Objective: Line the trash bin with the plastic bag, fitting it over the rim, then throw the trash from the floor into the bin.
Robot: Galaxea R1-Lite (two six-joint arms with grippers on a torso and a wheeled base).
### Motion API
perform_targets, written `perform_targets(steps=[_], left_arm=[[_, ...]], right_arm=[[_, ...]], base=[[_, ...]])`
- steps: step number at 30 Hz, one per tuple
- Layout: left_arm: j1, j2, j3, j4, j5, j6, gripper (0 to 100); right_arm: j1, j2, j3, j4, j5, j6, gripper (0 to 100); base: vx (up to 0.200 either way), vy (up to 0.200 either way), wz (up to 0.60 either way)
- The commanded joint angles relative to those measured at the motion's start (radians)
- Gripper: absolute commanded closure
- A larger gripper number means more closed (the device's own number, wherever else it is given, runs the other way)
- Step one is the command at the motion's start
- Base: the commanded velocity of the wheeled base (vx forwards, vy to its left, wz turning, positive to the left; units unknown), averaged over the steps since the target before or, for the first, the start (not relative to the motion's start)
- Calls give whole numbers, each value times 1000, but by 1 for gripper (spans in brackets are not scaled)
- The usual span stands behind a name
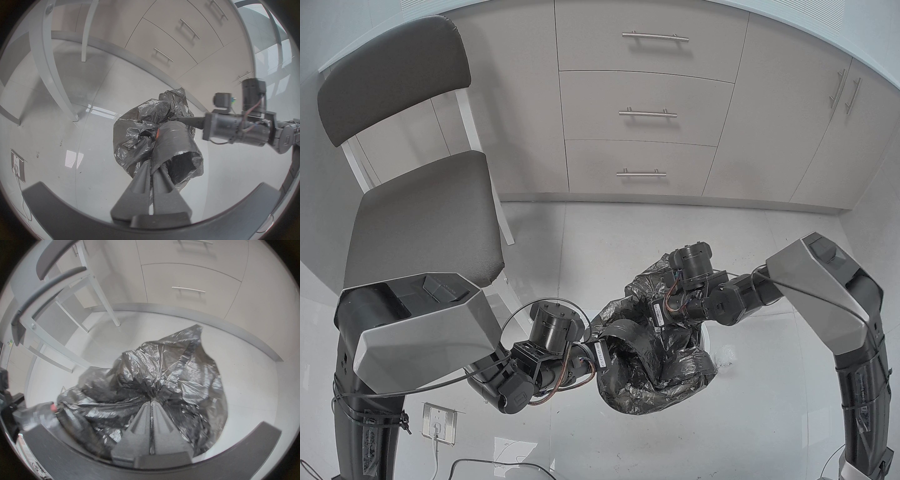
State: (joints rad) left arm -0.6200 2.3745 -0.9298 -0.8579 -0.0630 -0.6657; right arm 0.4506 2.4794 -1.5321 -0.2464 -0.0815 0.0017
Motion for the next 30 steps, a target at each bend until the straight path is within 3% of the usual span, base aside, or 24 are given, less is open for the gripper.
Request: perform_targets(steps=[1, 9, 16, 18, 30], left_arm=[[-1, 2, 0, -1, 0, 0, 100], [-1, 2, 0, 0, 0, 0, 100], [-1, 2, 0, -1, 0, 0, 100], [-1, 2, 0, -1, 0, 0, 100], [0, 2, 0, -1, 2, 0, 100]], right_arm=[[-7, -183, 87, -7, 3, 15, 100], [-67, -73, -86, -94, -11, 46, 100], [-73, 107, -361, -79, -92, 38, 100], [-76, 168, -468, -17, -118, 38, 100], [-81, 349, -468, 113, -161, 40, 100]], base=[[0, 0, 0], [0, 0, 0], [0, 0, 0], [0, 0, 0], [0, 0, 0]])
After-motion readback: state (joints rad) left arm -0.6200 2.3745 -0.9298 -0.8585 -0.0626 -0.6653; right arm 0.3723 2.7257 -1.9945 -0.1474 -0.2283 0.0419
